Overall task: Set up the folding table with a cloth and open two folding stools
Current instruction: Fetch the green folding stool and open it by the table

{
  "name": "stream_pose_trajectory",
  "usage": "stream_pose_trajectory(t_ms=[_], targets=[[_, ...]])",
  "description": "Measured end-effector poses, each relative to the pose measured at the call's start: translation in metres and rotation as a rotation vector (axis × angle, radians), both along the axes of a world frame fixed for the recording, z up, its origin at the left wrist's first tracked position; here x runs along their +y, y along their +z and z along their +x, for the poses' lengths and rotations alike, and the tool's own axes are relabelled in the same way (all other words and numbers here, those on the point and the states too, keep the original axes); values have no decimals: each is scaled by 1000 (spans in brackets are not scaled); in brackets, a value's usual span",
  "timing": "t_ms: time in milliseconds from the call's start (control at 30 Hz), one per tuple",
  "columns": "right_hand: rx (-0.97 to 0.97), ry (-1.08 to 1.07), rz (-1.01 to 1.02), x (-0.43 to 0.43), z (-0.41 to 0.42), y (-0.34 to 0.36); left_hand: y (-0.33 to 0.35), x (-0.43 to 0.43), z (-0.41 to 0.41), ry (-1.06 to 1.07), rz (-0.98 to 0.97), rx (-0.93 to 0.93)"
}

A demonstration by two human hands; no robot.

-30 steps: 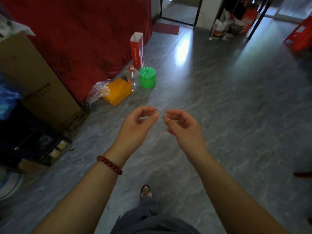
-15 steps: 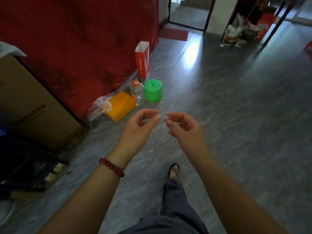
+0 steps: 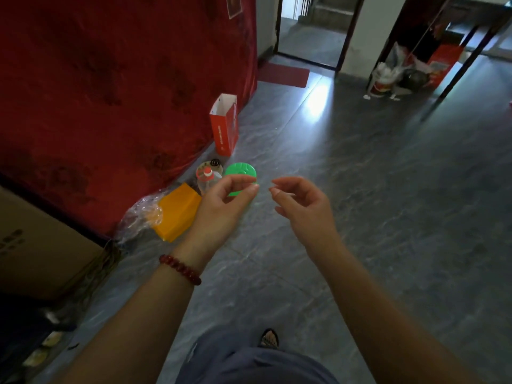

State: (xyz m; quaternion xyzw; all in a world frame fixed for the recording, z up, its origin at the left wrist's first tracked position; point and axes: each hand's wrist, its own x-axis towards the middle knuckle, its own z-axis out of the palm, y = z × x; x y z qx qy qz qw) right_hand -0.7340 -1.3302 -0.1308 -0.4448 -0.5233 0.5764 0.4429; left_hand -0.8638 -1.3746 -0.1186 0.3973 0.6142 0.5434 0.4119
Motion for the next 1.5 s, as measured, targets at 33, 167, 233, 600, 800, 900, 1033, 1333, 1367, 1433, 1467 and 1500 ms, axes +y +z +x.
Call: stream_pose_trajectory(t_ms=[33,167,233,600,800,900,1033,1333,1367,1433,1467,1500], targets=[[1,-3,-11,12,-1,-4,-3,13,0,-1,-3,-9],[-9,12,-25,68,-13,-14,-12,72,-12,-9,-9,-12],[-18,16,-24,101,-24,-16,-16,106,-25,-16,1,-12],[-107,40,66,322,-111,2,-14,331,-117,-31,48,-17],[-84,32,87,411,-151,9,-8,423,-158,-60,69,-34],[-88,63,88,441,-162,7,-14,456,-171,-59,71,-44],[-75,79,66,488,-173,3,-16,496,-183,-16,60,-32],[-81,314,56,627,-208,-10,-26,608,-201,206,25,-69],[-80,351,50,645,-211,-10,-27,621,-200,241,19,-69],[-73,408,53,679,-217,-13,-30,646,-200,302,12,-62],[-72,432,57,695,-221,-16,-32,658,-199,330,10,-59],[-74,456,55,710,-225,-19,-33,669,-199,358,7,-56]])
